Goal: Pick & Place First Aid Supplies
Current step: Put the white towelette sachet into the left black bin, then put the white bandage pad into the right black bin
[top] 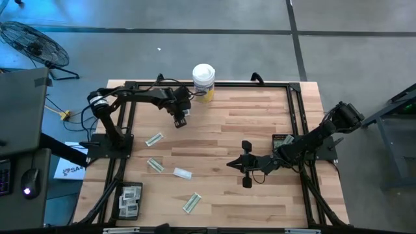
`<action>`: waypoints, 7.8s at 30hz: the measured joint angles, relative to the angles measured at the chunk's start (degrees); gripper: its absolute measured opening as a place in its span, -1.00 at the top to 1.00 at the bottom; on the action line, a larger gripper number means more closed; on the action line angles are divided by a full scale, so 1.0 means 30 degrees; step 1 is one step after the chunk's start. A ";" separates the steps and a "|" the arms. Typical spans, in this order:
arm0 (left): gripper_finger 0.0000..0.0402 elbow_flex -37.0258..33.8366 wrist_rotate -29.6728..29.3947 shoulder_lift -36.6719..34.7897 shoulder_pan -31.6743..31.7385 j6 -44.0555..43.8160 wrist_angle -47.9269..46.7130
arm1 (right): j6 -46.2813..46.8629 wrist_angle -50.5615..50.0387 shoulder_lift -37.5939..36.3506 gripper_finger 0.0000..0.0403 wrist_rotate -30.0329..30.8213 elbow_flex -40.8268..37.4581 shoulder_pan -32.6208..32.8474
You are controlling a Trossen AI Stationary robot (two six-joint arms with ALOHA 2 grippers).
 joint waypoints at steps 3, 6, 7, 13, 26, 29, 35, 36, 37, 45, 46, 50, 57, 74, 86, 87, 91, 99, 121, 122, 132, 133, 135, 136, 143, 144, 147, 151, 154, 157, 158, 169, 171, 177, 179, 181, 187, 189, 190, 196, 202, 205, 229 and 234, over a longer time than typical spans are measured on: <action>0.56 0.0012 -0.0347 0.0238 0.0000 0.0079 -0.0027 | 0.0000 0.0002 0.0000 0.98 -0.0003 0.0000 0.0000; 0.56 0.0005 -0.0434 0.0253 -0.0007 0.0051 -0.0027 | 0.0000 0.0009 0.0000 0.99 -0.0003 0.0000 0.0000; 0.57 0.0005 -0.0432 0.0260 -0.0007 -0.0001 -0.0038 | 0.0000 0.0009 0.0000 0.99 -0.0005 0.0000 0.0001; 0.84 -0.0017 -0.0253 0.0282 -0.0015 -0.0067 -0.0063 | 0.0000 0.0009 0.0000 0.98 -0.0003 0.0000 0.0000; 0.99 0.0315 -0.0603 -0.0816 -0.1605 -0.0974 -0.2065 | -0.0007 0.0016 0.0000 0.98 0.0019 0.0000 0.0004; 1.00 0.0898 -0.0695 -0.1798 -0.2543 -0.1249 -0.2504 | -0.0007 0.0010 0.0000 0.99 0.0011 0.0000 0.0004; 1.00 0.1334 -0.1251 -0.3875 -0.5070 -0.2244 -0.5030 | -0.0007 0.0016 0.0000 0.99 0.0005 0.0000 0.0001; 1.00 0.1374 -0.1442 -0.4309 -0.5659 -0.2530 -0.5575 | -0.0005 0.0016 0.0000 0.98 0.0005 0.0000 0.0003; 1.00 0.1404 -0.1559 -0.4683 -0.6273 -0.2885 -0.6081 | -0.0007 0.0016 0.0000 0.98 0.0005 0.0000 0.0003; 1.00 0.1440 -0.2452 -0.7682 -1.3240 -0.8417 -0.9648 | -0.0007 -0.0051 0.0000 0.99 0.0078 0.0000 0.0000; 1.00 0.1440 -0.2763 -0.7946 -1.4345 -0.9237 -1.0066 | -0.0007 -0.0091 0.0000 0.99 0.0077 0.0000 0.0000; 1.00 0.1440 -0.3661 -0.8577 -1.8655 -1.2685 -1.0858 | -0.0007 -0.0011 0.0000 0.99 0.0073 0.0000 -0.0033; 1.00 0.2008 -0.2567 -0.8455 -2.4963 -2.0084 -1.1785 | 0.0018 0.0060 0.0000 0.99 0.0467 0.0000 -0.0032; 1.00 0.5139 0.1542 -0.4653 -3.2500 -3.4027 -1.5048 | 0.0347 0.0575 0.0000 0.99 0.1651 0.0000 -0.0036; 1.00 0.5105 0.1382 -0.1629 -3.1476 -3.3460 -1.4676 | 0.0292 0.0534 0.0000 0.99 0.1637 0.0000 -0.0036; 1.00 0.5105 0.1358 -0.1455 -3.1444 -3.3248 -1.4723 | 0.0299 0.0534 0.0000 0.99 0.1637 0.0000 -0.0036; 1.00 0.5105 0.1487 -0.0580 -3.1082 -3.2575 -1.4831 | 0.0313 0.0534 0.0000 0.98 0.1629 0.0000 -0.0036; 1.00 0.5105 0.1895 0.0009 -3.0709 -3.2308 -1.5759 | 0.0350 0.0449 0.0000 0.99 0.1578 0.0000 -0.0036; 0.41 0.9240 -1.0039 -0.0010 -3.0616 -3.1053 -1.8053 | 0.0350 0.0453 0.0000 0.99 0.1571 0.0000 -0.0036; 0.41 0.9141 -1.1459 -0.0010 -3.0451 -3.1467 -1.7734 | 0.0350 0.0453 0.0000 0.99 0.1568 0.0000 -0.0036; 0.41 0.4406 -1.6639 -0.0010 -2.7518 -2.9718 -0.7736 | 0.0404 0.0300 0.0000 0.99 0.1549 0.0000 -0.0015; 0.41 0.3781 -1.6635 -0.0010 -2.7116 -2.9148 -0.6476 | 0.0474 0.0300 0.0000 0.99 0.1549 0.0000 -0.0015; 0.41 0.2390 -1.6795 -0.0010 -2.6394 -2.7815 -0.3419 | 0.0525 0.0300 0.0000 0.99 0.1524 0.0000 -0.0015; 0.41 0.1667 -1.7038 -0.0010 -2.6068 -2.7154 -0.1618 | 0.0525 0.0296 0.0000 0.99 0.1510 0.0000 -0.0015; 0.41 -0.1262 -1.7380 0.0754 -2.4650 -2.3711 0.7916 | 0.0819 0.0217 0.0000 0.98 0.1498 0.0000 -0.0015; 0.41 -0.1012 -1.7408 0.1100 -2.4563 -2.3673 0.7967 | 0.0852 0.0175 0.0000 0.98 0.1498 0.0000 -0.0015; 0.41 0.0669 -1.7629 0.2617 -2.4602 -2.3277 0.7729 | 0.0866 0.0151 0.0000 0.99 0.1495 0.0000 0.0015; 0.41 0.3343 -1.8015 0.4301 -2.4364 -2.5810 0.3465 | 0.1509 0.0037 0.0000 0.99 0.1508 0.0007 0.0015; 0.41 0.5327 -1.7924 0.5336 -2.3991 -2.8895 -0.0941 | 0.1695 -0.0078 0.0000 0.98 0.1493 0.0007 0.0015; 0.41 0.6855 -1.7338 0.6430 -2.3701 -3.0741 -0.4102 | 0.1712 -0.0108 0.0000 0.99 0.1484 0.0007 0.0015; 0.41 0.7192 -1.7032 0.6796 -2.3674 -3.0972 -0.4349 | 0.1712 -0.0122 0.0000 0.99 0.1484 0.0007 0.0015; 0.41 0.7720 -1.6309 0.7677 -2.3380 -3.1540 -0.5219 | 0.1712 0.0022 0.0000 0.99 0.1527 0.0007 0.0015; 0.41 0.7720 -1.6294 0.7677 -2.3387 -3.1828 -0.5417 | 0.1712 0.0024 0.0000 0.99 0.1535 0.0007 0.0015; 0.41 0.7718 -1.6185 0.7693 -2.3520 -3.3906 -0.7069 | 0.2014 0.0027 0.0000 0.98 0.1475 0.0007 0.0015; 0.41 0.7706 -1.6150 0.7706 -2.3560 -3.4411 -0.7470 | 0.2011 0.0029 0.0000 0.99 0.1438 0.0007 0.0015; 0.41 0.7706 -1.6117 0.7706 -2.3635 -3.4599 -0.7582 | 0.2011 0.0031 0.0000 0.99 0.1433 0.0007 0.0015; 0.41 0.7684 -1.5922 0.7545 -2.3828 -3.5300 -0.8240 | 0.2016 0.0031 0.0000 0.98 0.1425 0.0007 0.0015; 0.41 0.7684 -1.5797 0.7545 -2.3971 -3.5798 -0.8501 | 0.2069 0.0035 0.0000 0.98 0.1425 0.0007 0.0015; 0.41 0.7684 -1.5784 0.7545 -2.4038 -3.5919 -0.8529 | 0.2071 0.0050 0.0000 0.99 0.1425 0.0007 0.0015; 0.41 0.8724 -1.5903 0.7537 -2.4427 -3.6760 -1.0884 | 0.2055 0.0320 0.0000 0.98 0.1425 0.0007 0.0008; 0.41 0.8941 -1.5962 0.7490 -2.4744 -3.7791 -1.1716 | 0.2029 0.0521 0.0000 0.99 0.1567 0.0007 0.0007; 0.41 0.8093 -1.5905 0.7492 -2.4812 -3.8362 -1.0526 | 0.2040 0.0534 0.0000 0.99 0.1556 0.0007 0.0007; 0.95 0.6340 -1.6031 0.7263 -2.4808 -3.6803 -0.7526 | 0.2000 0.0541 0.0000 0.99 0.1626 0.0007 0.0007; 0.99 0.6208 -1.6371 0.5943 -2.4732 -3.3487 -0.7584 | 0.1851 0.0498 0.0000 0.98 0.1449 0.0007 0.0007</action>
